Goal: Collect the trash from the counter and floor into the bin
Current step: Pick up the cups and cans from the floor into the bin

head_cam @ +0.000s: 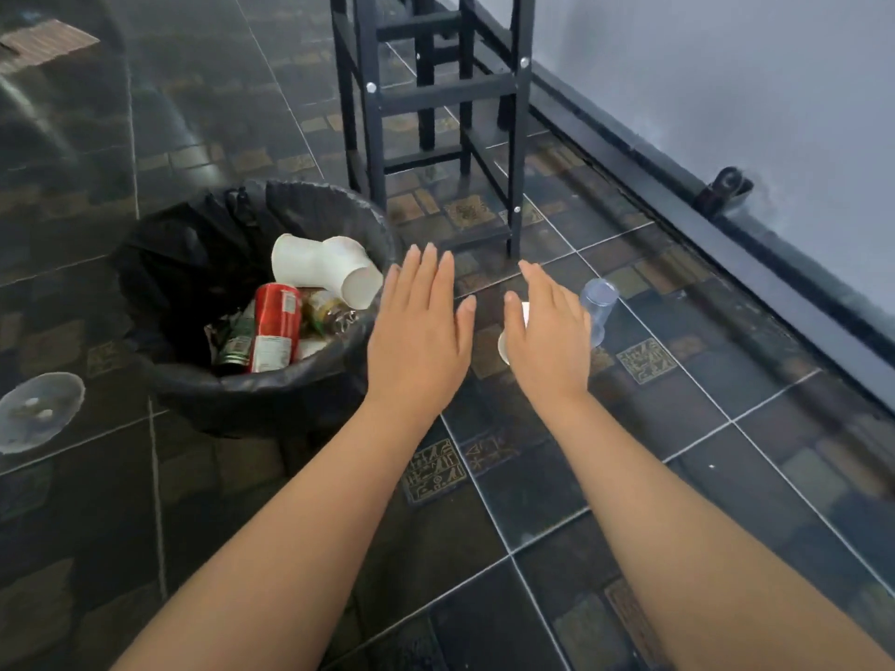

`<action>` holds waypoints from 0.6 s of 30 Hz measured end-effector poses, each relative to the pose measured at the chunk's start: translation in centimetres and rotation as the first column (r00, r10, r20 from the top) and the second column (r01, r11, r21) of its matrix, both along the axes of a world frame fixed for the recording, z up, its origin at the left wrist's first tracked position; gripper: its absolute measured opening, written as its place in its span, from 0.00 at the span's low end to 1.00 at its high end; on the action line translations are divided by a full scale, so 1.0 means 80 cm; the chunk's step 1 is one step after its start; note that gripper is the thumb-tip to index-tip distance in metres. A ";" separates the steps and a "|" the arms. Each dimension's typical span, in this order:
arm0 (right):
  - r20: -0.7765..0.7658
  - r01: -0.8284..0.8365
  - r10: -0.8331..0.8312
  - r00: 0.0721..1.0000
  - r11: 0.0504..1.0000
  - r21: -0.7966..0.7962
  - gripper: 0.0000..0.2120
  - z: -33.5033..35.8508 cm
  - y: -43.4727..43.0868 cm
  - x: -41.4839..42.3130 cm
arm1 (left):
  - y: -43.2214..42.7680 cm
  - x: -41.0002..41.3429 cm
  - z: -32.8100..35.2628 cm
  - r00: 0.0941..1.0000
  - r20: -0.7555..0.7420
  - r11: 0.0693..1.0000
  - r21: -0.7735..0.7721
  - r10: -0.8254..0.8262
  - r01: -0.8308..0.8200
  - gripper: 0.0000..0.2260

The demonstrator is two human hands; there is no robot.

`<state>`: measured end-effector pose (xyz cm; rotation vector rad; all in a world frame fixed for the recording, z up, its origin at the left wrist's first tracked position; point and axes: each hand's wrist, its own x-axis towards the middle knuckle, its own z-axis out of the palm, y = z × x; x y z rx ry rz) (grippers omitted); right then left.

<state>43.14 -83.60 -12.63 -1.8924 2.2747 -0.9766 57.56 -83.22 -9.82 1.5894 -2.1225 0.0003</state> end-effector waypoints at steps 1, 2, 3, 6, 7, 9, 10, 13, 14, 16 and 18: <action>0.005 0.052 -0.052 0.999 0.998 0.025 0.20 -0.009 0.002 -0.021 | -0.002 -0.021 -0.011 0.999 0.007 0.999 0.020 -0.037 0.036 0.24; 0.004 0.096 -0.097 0.995 0.994 0.057 0.20 -0.018 0.005 -0.041 | -0.004 -0.040 -0.025 0.998 0.016 0.997 0.048 -0.067 0.067 0.25; -0.008 0.126 -0.125 0.992 0.988 0.086 0.20 -0.025 0.008 -0.056 | -0.006 -0.051 -0.038 0.996 0.025 0.993 0.079 -0.087 0.085 0.25; -0.069 0.190 -0.180 0.981 0.964 0.186 0.23 -0.051 0.007 -0.103 | -0.023 -0.089 -0.083 0.986 0.079 0.961 0.246 -0.147 0.124 0.26; -0.081 0.202 -0.189 0.979 0.957 0.207 0.24 -0.059 0.004 -0.116 | -0.030 -0.099 -0.095 0.980 0.107 0.948 0.293 -0.165 0.128 0.27; -0.095 0.224 -0.207 0.974 0.944 0.241 0.25 -0.073 -0.006 -0.136 | -0.049 -0.118 -0.111 0.970 0.146 0.929 0.343 -0.195 0.135 0.28; -0.100 0.236 -0.217 0.971 0.936 0.260 0.26 -0.078 -0.014 -0.144 | -0.059 -0.126 -0.118 0.966 0.158 0.921 0.364 -0.204 0.135 0.29; -0.104 0.252 -0.230 0.968 0.909 0.332 0.29 -0.087 -0.040 -0.162 | -0.087 -0.146 -0.134 0.961 0.189 0.899 0.426 -0.202 0.105 0.31; -0.106 0.251 -0.228 0.968 0.899 0.358 0.30 -0.088 -0.049 -0.167 | -0.094 -0.150 -0.139 0.959 0.197 0.893 0.440 -0.201 0.097 0.31; -0.108 0.237 -0.211 0.972 0.887 0.397 0.33 -0.089 -0.066 -0.175 | -0.106 -0.158 -0.144 0.960 0.192 0.877 0.472 -0.204 0.092 0.31; -0.109 0.202 -0.171 0.979 0.877 0.435 0.34 -0.091 -0.082 -0.182 | -0.112 -0.162 -0.145 0.968 0.154 0.848 0.523 -0.201 0.093 0.29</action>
